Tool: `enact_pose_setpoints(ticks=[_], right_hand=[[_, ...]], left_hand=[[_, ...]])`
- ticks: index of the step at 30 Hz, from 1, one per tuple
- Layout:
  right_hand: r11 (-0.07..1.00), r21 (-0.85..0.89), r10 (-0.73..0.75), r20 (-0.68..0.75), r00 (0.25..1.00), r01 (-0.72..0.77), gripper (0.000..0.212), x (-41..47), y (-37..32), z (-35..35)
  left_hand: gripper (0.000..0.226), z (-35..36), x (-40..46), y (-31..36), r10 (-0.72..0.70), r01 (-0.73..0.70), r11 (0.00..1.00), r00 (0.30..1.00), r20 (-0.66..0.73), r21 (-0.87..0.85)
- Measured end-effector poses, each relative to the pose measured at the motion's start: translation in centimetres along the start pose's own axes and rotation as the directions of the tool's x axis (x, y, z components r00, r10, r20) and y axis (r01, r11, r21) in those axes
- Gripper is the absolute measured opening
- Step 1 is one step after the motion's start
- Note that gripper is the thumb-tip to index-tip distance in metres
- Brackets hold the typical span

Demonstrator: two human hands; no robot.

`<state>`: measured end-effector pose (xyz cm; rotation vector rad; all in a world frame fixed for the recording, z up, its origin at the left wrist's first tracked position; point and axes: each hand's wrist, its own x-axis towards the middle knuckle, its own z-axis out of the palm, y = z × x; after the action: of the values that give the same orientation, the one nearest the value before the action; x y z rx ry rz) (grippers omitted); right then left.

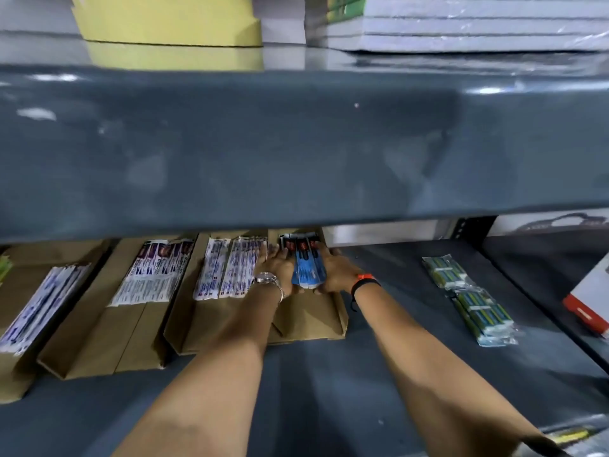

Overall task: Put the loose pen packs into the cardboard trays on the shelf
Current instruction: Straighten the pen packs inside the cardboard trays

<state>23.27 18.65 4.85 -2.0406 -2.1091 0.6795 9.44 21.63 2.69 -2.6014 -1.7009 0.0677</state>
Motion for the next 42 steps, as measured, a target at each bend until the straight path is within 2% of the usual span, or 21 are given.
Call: enact_pose_setpoints(ticks=[4, 10, 11, 13, 15, 17, 18, 20, 22, 25, 29, 34, 37, 42], right_hand=[[0.999, -0.041, 0.007, -0.009, 1.000, -0.008, 0.103, 0.6, -0.4, 0.0], [0.994, -0.095, 0.052, 0.007, 0.999, -0.052, 0.102, 0.3, -0.5, -0.4], [0.992, -0.113, 0.054, 0.014, 0.998, -0.052, 0.097, 0.0, -0.6, -0.8], [0.988, -0.154, 0.019, -0.021, 1.000, -0.022, 0.073, -0.4, -1.0, -1.8], [0.978, -0.207, -0.049, -0.136, 0.990, 0.020, 0.046, -0.8, -2.4, -2.5], [0.969, -0.236, -0.136, -0.243, 0.960, 0.077, 0.034, -0.9, -4.7, -2.2], [0.968, -0.224, -0.170, -0.261, 0.950, 0.112, 0.033, -0.8, -6.2, -1.8], [0.962, -0.204, -0.221, -0.193, 0.956, 0.182, 0.034, -0.5, -9.0, -0.4], [0.940, -0.234, -0.270, -0.069, 0.961, 0.247, 0.038, 0.2, -11.0, 1.3], [0.912, -0.316, -0.267, 0.023, 0.963, 0.260, 0.047, 1.5, -12.2, 3.7], [0.906, -0.342, -0.245, 0.055, 0.968, 0.248, 0.050, 2.4, -12.4, 5.3], [0.861, -0.433, -0.270, 0.054, 0.961, 0.266, 0.045, 2.9, -12.3, 5.9], [0.847, -0.464, -0.269, 0.047, 0.962, 0.259, 0.043, 3.2, -12.3, 6.0], [0.909, -0.315, -0.289, -0.003, 0.957, 0.274, 0.041, 2.8, -12.3, 5.5]], left_hand=[[0.082, 0.0, 0.3, 0.3, -0.023, 0.024, 0.999, 1.000, -0.011, 0.044], [0.084, -1.0, -0.5, -0.3, -0.005, 0.003, 0.999, 0.998, -0.064, -0.035], [0.082, -1.7, -1.0, -0.7, 0.021, -0.029, 0.995, 0.996, -0.087, -0.090], [0.070, -3.6, -2.1, -2.4, 0.050, -0.077, 0.963, 0.993, -0.109, -0.257], [0.051, -5.1, -3.3, -5.7, 0.015, -0.058, 0.929, 0.993, -0.120, -0.366], [0.041, -5.1, -4.5, -9.3, -0.046, 0.019, 0.964, 0.994, -0.097, -0.265], [0.041, -4.6, -5.2, -11.2, -0.036, 0.028, 0.987, 0.998, -0.049, -0.160], [0.043, -3.1, -6.4, -13.1, -0.019, 0.021, 0.998, 0.999, 0.048, -0.051], [0.045, -1.5, -6.9, -13.7, -0.029, 0.035, 0.997, 0.995, 0.099, -0.068], [0.047, 0.3, -6.3, -14.2, -0.035, 0.032, 0.998, 0.996, 0.077, 0.047], [0.040, 1.4, -6.2, -13.5, -0.044, 0.032, 0.985, 0.997, 0.064, 0.169], [0.029, 1.1, -6.0, -13.1, -0.078, 0.057, 0.984, 0.990, 0.121, 0.171], [0.032, 1.2, -6.0, -13.2, -0.091, 0.067, 0.984, 0.986, 0.143, 0.168], [0.042, 0.8, -6.2, -13.1, -0.093, 0.087, 0.994, 0.990, 0.106, 0.060]])
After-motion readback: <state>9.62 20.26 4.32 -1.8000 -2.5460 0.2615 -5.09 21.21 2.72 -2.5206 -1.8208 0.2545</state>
